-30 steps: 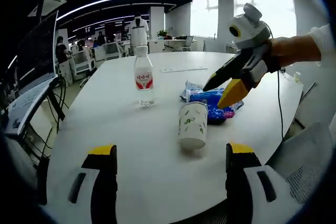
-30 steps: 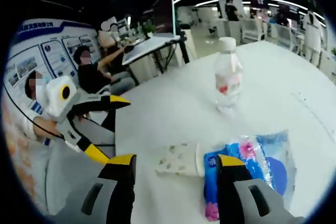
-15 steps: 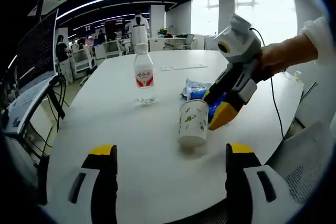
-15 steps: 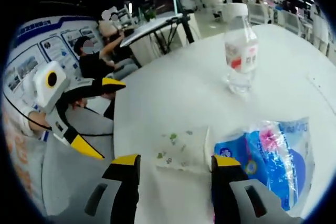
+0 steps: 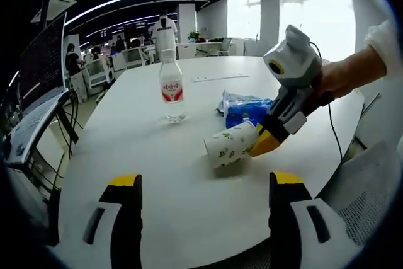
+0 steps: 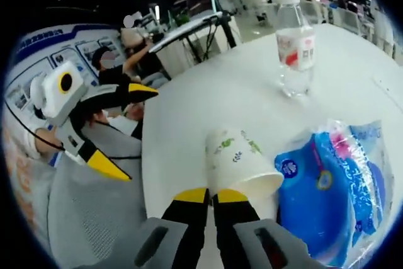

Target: Arrange the tabletop items into an orderly group along one side of the table until the central work area is clear of visible clutter.

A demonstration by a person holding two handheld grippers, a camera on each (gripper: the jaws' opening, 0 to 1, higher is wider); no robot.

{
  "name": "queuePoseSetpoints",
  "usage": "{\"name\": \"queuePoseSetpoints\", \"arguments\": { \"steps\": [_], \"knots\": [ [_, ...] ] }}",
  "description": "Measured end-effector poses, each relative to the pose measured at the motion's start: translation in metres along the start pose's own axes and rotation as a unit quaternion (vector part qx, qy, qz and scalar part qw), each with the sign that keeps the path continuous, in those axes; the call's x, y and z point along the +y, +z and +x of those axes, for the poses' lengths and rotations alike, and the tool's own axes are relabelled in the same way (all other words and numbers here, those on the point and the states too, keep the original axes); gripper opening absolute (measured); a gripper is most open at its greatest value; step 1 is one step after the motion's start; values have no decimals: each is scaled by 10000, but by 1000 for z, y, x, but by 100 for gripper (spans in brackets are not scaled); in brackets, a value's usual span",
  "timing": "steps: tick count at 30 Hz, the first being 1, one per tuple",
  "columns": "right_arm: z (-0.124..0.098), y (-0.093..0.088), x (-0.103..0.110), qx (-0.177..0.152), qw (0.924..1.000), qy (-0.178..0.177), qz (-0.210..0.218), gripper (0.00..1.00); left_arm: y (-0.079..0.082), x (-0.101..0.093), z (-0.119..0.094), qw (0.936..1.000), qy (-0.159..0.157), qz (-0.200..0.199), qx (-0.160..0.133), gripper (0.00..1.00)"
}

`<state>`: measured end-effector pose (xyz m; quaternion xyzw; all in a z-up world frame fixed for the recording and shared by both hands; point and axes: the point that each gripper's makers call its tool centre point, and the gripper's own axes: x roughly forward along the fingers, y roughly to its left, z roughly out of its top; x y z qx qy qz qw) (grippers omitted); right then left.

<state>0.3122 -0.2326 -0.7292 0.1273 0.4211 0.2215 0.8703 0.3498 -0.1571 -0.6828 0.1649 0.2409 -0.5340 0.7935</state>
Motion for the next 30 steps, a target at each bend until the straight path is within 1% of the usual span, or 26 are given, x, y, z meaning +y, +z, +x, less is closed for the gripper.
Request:
{"name": "queuePoseSetpoints", "arguments": {
  "steps": [3, 4, 5, 8, 9, 12, 15, 19, 22, 24, 30],
  "knots": [
    [-2, 3, 1, -222, 9988, 57, 421, 0, 0, 0, 0, 10000, 4, 16, 21, 83],
    [-4, 6, 4, -324, 9979, 167, 540, 0, -1, 0, 0, 10000, 4, 23, 26, 83],
    [-5, 9, 3, -429, 9967, 157, 673, 0, -1, 0, 0, 10000, 5, 33, 27, 83],
    [-11, 16, 4, -613, 9947, 182, 799, 0, 0, 0, 0, 10000, 4, 30, 14, 83],
    [-16, 21, 5, -698, 9939, 199, 829, 0, 0, 0, 0, 10000, 7, 31, 13, 83],
    [-22, 29, 5, -802, 9930, 208, 845, 0, 0, 0, 0, 10000, 4, 42, 12, 83],
    [-27, 38, 5, -869, 9929, 210, 783, 0, -1, 0, 0, 10000, 5, 55, 27, 82],
    [-35, 50, 2, -876, 9946, 152, 540, 0, -1, -1, 0, 10000, -1, 56, 18, 82],
    [-41, 57, -8, -787, 9966, -10, 231, 0, -1, 0, 0, 10000, 6, 65, 31, 82],
    [-45, 62, -14, -749, 9971, -90, 120, 0, -2, -1, 0, 10000, -3, 81, 33, 82],
    [-54, 76, -26, -718, 9972, -212, -20, 0, -2, 0, 0, 10000, 2, 89, 29, 81]
  ]
}}
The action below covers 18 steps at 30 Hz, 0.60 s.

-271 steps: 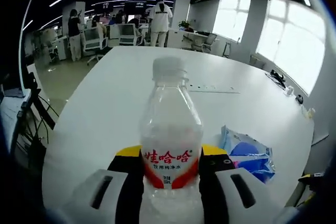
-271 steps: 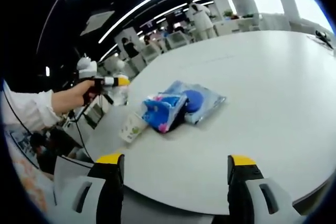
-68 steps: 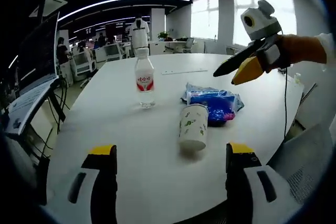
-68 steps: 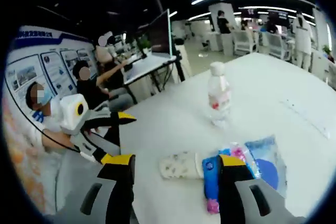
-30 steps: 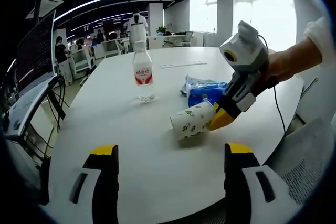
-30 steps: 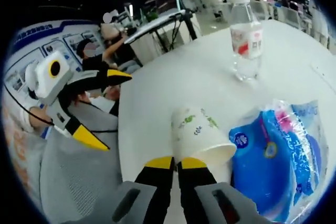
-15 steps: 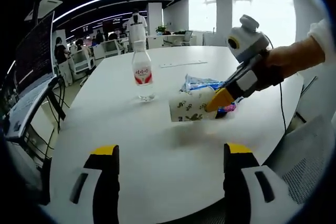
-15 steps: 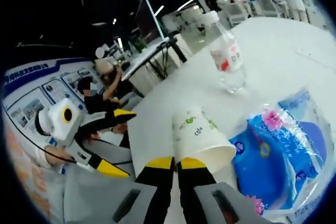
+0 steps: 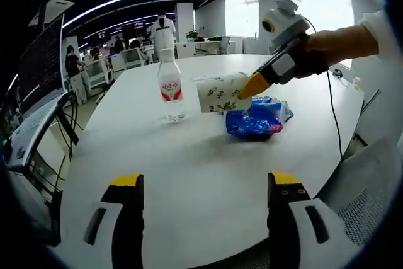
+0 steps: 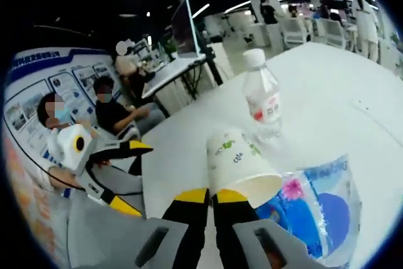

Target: Arrange the tabletop items into an orderly group along one side of the table until the central work area is clear of visible clutter.

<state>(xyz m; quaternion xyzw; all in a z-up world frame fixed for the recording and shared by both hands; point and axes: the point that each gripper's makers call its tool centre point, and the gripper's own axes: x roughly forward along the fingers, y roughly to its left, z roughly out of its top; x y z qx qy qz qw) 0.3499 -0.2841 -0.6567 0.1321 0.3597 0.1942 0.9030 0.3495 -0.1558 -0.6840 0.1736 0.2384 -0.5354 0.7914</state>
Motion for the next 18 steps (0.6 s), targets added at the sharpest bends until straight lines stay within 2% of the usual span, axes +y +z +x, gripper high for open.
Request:
{"name": "queuePoseSetpoints", "arguments": {
  "steps": [4, 8, 11, 18],
  "knots": [
    [-4, 7, -8, 169, 9993, -79, -324, 0, 0, 0, 0, 10000, 0, 1, -9, 81],
    [-7, 13, -22, 448, 9943, -246, -932, 0, 0, 0, 0, 10000, 3, 13, -5, 81],
    [-7, 17, -24, 519, 9929, -274, -1033, 0, 0, 0, 0, 10000, -1, 27, -2, 81],
    [-10, 17, -46, 1012, 9797, -537, -1648, 0, -1, 0, 0, 10000, 2, 37, 15, 80]
  ]
}}
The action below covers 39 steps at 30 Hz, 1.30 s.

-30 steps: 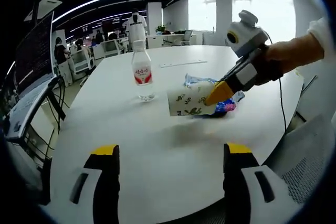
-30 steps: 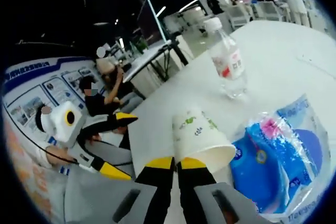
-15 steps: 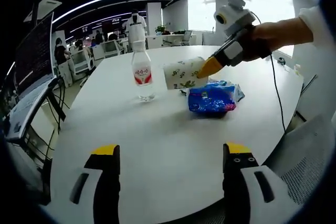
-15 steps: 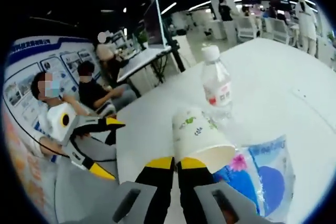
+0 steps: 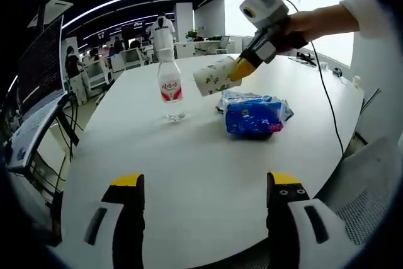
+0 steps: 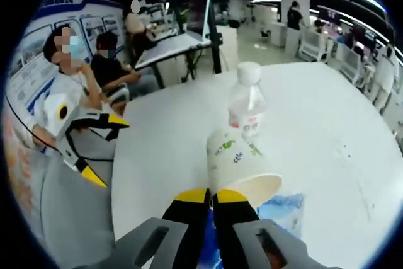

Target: Arrange the tabletop items into an orderly group along one side of the table until the central work area is clear of visible clutter.

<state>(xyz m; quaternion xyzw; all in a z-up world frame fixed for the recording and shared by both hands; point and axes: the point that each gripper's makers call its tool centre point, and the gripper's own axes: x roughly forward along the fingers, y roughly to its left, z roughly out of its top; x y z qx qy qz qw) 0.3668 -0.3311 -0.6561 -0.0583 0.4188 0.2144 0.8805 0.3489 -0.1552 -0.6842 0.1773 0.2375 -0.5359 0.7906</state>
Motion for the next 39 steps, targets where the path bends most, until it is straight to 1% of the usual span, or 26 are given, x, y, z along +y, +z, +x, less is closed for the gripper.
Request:
{"name": "queuePoseSetpoints", "arguments": {
  "steps": [2, 7, 12, 17, 20, 23, 25, 26, 27, 28, 29, 30, 31, 32, 33, 34, 35, 36, 37, 39],
  "knots": [
    [1, 0, -2, 62, 9999, -17, -102, 0, 0, 0, 0, 10000, -3, 5, 7, 80],
    [2, -3, -13, 341, 9987, -119, -374, 0, -1, -1, 0, 10000, -23, 21, 30, 79],
    [3, 5, -23, 324, 9987, -160, -348, 0, -2, -1, 1, 10000, -36, 30, 55, 79],
    [6, 5, -29, 505, 9971, -175, -549, 0, -2, -1, 1, 10000, -36, 22, 57, 78],
    [11, 3, -35, 726, 9949, -164, -679, 0, -2, -1, 1, 10000, -47, 30, 63, 77],
    [16, 1, -46, 985, 9902, -257, -955, 0, -3, -1, 1, 10000, -57, 32, 71, 77],
    [19, -1, -54, 1252, 9847, -327, -1166, 0, -3, -1, 1, 9999, -54, 33, 79, 77],
    [20, -3, -62, 1478, 9795, -478, -1280, 0, -3, -1, 1, 9999, -54, 28, 81, 77],
    [20, -6, -68, 1701, 9723, -570, -1495, 0, -3, -1, 1, 10000, -51, 28, 80, 77],
    [20, -7, -72, 1968, 9587, -580, -1971, 0, -3, -1, 1, 10000, -48, 29, 81, 77],
    [21, -7, -74, 2144, 9462, -595, -2349, 0, -3, -1, 1, 10000, -45, 26, 78, 77],
    [22, -7, -76, 2388, 9263, -600, -2852, 0, -3, 0, 1, 10000, -38, 22, 69, 77],
    [22, -6, -77, 2453, 9200, -600, -2997, 0, -3, 0, 1, 10000, -34, 20, 62, 77],
    [26, -5, -83, 2577, 9065, -580, -3294, 0, -2, 0, 1, 10000, -28, 17, 58, 77],
    [30, -2, -84, 2693, 8895, -552, -3649, 0, -3, 0, 1, 10000, -24, 16, 57, 77],
    [31, 0, -85, 2780, 8804, -542, -3804, 0, -3, 0, 1, 10000, -24, 16, 59, 76],
    [31, 0, -85, 2961, 8690, -541, -3928, 0, -3, 0, 1, 10000, -28, 20, 66, 76],
    [32, -1, -85, 3071, 8606, -506, -4030, 0, -3, 0, 1, 10000, -34, 26, 72, 76],
    [34, 0, -86, 3180, 8460, -475, -4253, 0, -4, -1, 1, 10000, -41, 41, 75, 76],
    [38, -1, -88, 3270, 8301, -408, -4498, 0, -4, -1, 1, 9999, -48, 46, 82, 76]
  ]
}}
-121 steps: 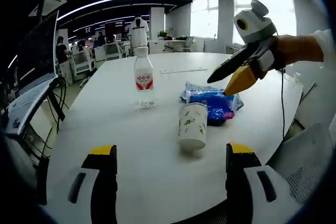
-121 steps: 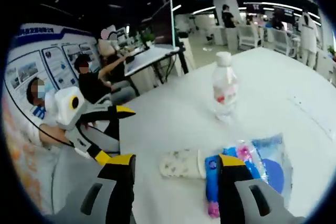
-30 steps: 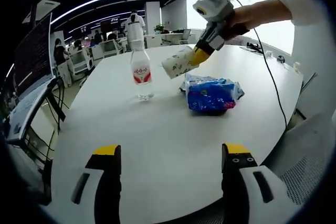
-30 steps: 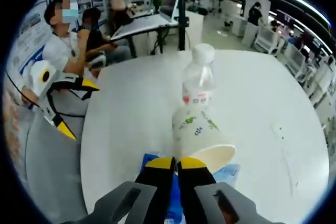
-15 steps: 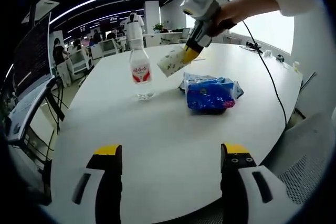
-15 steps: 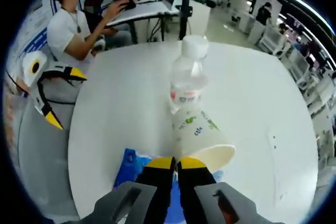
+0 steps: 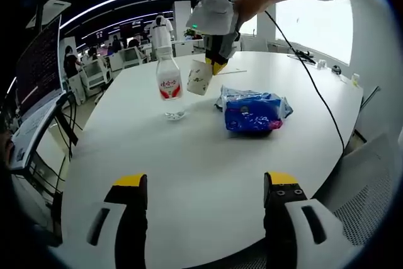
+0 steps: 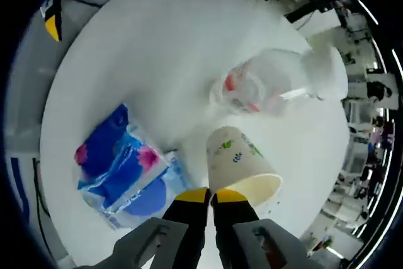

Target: Arrange the tabletop items into an orderly group along one side of the table until the central work area is clear of visible clutter.

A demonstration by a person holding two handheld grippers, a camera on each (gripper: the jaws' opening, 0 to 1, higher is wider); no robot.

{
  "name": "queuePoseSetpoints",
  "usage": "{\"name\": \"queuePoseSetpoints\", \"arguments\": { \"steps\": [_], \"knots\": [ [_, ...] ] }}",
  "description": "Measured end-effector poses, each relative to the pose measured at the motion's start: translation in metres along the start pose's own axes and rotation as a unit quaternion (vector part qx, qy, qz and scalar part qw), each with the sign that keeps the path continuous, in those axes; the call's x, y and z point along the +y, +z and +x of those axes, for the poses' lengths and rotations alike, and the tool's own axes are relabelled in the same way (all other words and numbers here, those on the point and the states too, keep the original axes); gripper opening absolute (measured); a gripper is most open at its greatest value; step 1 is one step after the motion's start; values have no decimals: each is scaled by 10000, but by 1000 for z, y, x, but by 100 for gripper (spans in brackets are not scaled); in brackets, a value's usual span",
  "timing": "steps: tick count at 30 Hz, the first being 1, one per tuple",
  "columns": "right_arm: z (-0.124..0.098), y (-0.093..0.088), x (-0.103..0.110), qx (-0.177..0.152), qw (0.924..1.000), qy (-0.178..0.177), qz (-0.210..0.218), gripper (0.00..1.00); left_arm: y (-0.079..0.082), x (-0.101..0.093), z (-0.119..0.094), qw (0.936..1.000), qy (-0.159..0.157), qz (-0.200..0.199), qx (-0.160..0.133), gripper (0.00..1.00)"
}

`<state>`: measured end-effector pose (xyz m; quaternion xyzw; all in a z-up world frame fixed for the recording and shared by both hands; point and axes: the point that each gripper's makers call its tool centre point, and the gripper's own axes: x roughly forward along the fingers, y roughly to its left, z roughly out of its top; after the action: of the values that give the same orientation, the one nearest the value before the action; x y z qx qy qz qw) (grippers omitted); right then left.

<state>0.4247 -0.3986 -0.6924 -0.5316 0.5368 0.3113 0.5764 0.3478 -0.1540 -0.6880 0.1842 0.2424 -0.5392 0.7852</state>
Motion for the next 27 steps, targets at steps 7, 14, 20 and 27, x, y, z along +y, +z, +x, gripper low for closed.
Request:
{"name": "queuePoseSetpoints", "arguments": {
  "steps": [7, 14, 20, 27],
  "knots": [
    [14, -6, 6, 253, 9995, 148, -112, 0, -2, 4, 0, 10000, 46, -19, 15, 75],
    [15, -9, 8, 647, 9944, -7, -835, 0, -2, 3, -1, 10000, 45, 24, 14, 75],
    [19, -4, 16, 573, 9959, 70, -703, 0, -3, 4, -1, 10000, 68, 38, 30, 75],
    [19, -6, 12, 663, 9952, 33, -722, 0, -3, 5, 0, 9999, 83, 65, 43, 74]
  ]
}}
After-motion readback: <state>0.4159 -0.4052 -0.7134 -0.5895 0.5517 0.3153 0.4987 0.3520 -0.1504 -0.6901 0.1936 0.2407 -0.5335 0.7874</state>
